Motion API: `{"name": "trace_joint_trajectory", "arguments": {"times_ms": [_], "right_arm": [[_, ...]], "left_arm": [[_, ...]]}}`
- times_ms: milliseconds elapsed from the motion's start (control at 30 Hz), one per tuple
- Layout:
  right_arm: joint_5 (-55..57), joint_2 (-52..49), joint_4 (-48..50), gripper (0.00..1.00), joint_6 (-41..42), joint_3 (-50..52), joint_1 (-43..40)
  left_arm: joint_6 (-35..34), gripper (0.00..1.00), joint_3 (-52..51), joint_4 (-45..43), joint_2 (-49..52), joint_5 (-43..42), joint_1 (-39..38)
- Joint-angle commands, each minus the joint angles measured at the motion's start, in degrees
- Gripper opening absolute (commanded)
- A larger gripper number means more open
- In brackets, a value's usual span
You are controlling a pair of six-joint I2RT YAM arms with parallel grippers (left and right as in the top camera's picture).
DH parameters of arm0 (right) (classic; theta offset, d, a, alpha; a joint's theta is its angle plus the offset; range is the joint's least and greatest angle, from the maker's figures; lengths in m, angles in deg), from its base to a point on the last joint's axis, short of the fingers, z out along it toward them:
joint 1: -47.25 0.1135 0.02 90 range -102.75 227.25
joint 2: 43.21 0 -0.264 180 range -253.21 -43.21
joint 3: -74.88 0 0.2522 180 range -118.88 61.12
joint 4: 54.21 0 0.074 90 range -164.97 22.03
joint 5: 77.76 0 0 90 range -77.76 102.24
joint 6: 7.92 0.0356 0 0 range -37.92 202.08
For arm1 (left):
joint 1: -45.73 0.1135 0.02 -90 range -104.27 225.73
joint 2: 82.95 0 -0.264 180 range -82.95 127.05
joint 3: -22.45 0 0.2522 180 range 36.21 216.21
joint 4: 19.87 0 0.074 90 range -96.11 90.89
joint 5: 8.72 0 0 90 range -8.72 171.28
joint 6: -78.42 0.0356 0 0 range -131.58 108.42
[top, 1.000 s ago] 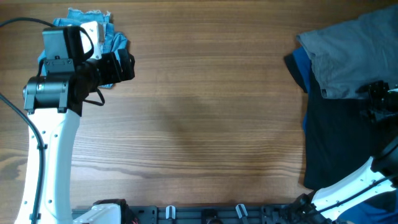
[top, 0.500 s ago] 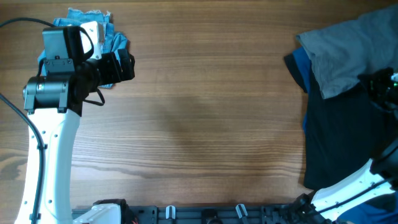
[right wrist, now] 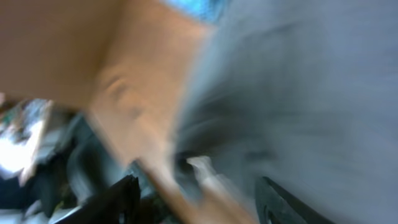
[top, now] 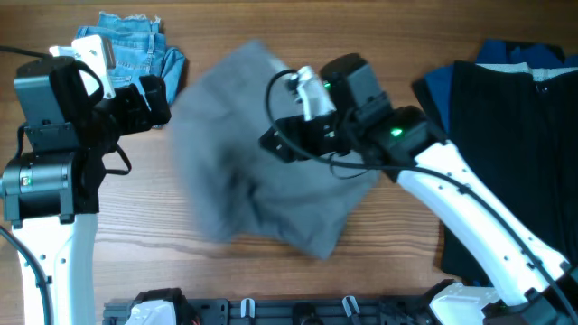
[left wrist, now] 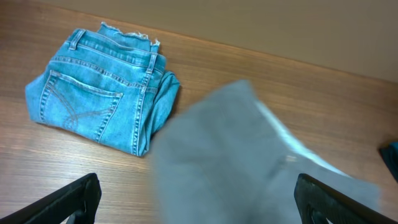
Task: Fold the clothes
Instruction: 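Pull the grey shorts off the pile and drop them mid-table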
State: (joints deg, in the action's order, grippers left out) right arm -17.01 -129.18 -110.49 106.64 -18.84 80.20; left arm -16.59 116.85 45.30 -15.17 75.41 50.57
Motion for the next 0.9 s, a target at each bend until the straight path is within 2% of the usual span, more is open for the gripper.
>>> {"name": "trace_joint_trajectory", "arguments": {"times_ms": [0, 67, 100, 167, 200, 267, 300, 367, 500, 533, 567, 600, 633, 700, 767, 833, 867], "right_arm": [[13.4, 4.63, -2.73, 0.69, 1.49, -0.09, -11.91], [13.25, 3.67, -4.61, 0.67, 1.7, -0.07, -21.31], [11.91, 2.03, -6.56, 0.57, 2.34, -0.07, -25.09], [10.34, -4.26, -12.22, 0.43, 1.95, -0.04, -27.63], [10.36, -7.04, -13.62, 0.43, 1.11, -0.04, -27.5], [10.82, -16.5, -14.99, 0.7, -1.09, -0.04, -27.34], [11.26, -20.02, -14.47, 0.75, -2.38, -0.04, -27.36], [11.5, -28.96, -10.6, 0.73, -8.04, -0.04, -27.34], [10.91, -34.71, -5.25, 0.76, -11.98, -0.04, -27.3], [8.92, -35.17, -3.78, 0.72, -13.94, -0.04, -27.19], [7.8, -35.26, -2.99, 0.6, -14.05, -0.04, -27.12], [7.28, -35.34, -1.92, 0.23, -13.97, -0.04, -27.12], [7.32, -35.32, -0.72, 0.04, -13.94, -0.07, -27.15], [8.59, -34.82, 1.95, 0.04, -14.05, -2.01, -28.3], [13.07, -34.42, 2.91, 0.04, -14.05, -13.6, -32.48], [12.85, -34.45, 7.15, 0.04, -14.01, -24.96, -36.28], [11.5, -34.45, 11.74, 0.27, -13.51, -33.0, -39.26]], "left_arm": [[1.86, 1.0, 1.14, -0.2, 0.02, -0.63, -0.42], [2.05, 0.98, 1.14, -0.09, 1.64, -3.19, -1.75], [2.49, 0.95, 1.14, 0.44, 3.06, -3.82, -2.8], [3.08, 0.85, 1.14, 1.2, 5.64, -3.91, -4.98], [3.08, 0.84, 1.14, 1.14, 6.45, -3.91, -5.92], [3.1, 0.84, 1.14, 0.72, 7.04, -3.89, -7.34], [3.08, 0.85, 1.14, 0.5, 7.02, -3.89, -7.63], [3.06, 0.86, 1.14, 0.59, 7.02, -3.91, -7.63], [3.06, 0.87, 1.14, 0.55, 7.02, -3.93, -7.63], [3.06, 0.88, 1.14, 0.55, 7.02, -3.91, -7.63], [3.06, 0.88, 1.14, 0.55, 7.02, -3.91, -7.63], [3.06, 0.88, 1.14, 0.59, 7.02, -3.91, -7.63], [3.06, 0.88, 1.14, 0.57, 7.02, -3.91, -7.63], [3.06, 0.88, 1.14, 0.52, 7.02, -3.91, -7.63], [3.06, 0.88, 1.14, 0.48, 7.02, -3.91, -7.63], [3.06, 0.89, 1.14, 0.09, 7.02, -3.91, -7.63], [3.06, 0.9, 1.14, -0.5, 7.02, -3.91, -7.63]]}}
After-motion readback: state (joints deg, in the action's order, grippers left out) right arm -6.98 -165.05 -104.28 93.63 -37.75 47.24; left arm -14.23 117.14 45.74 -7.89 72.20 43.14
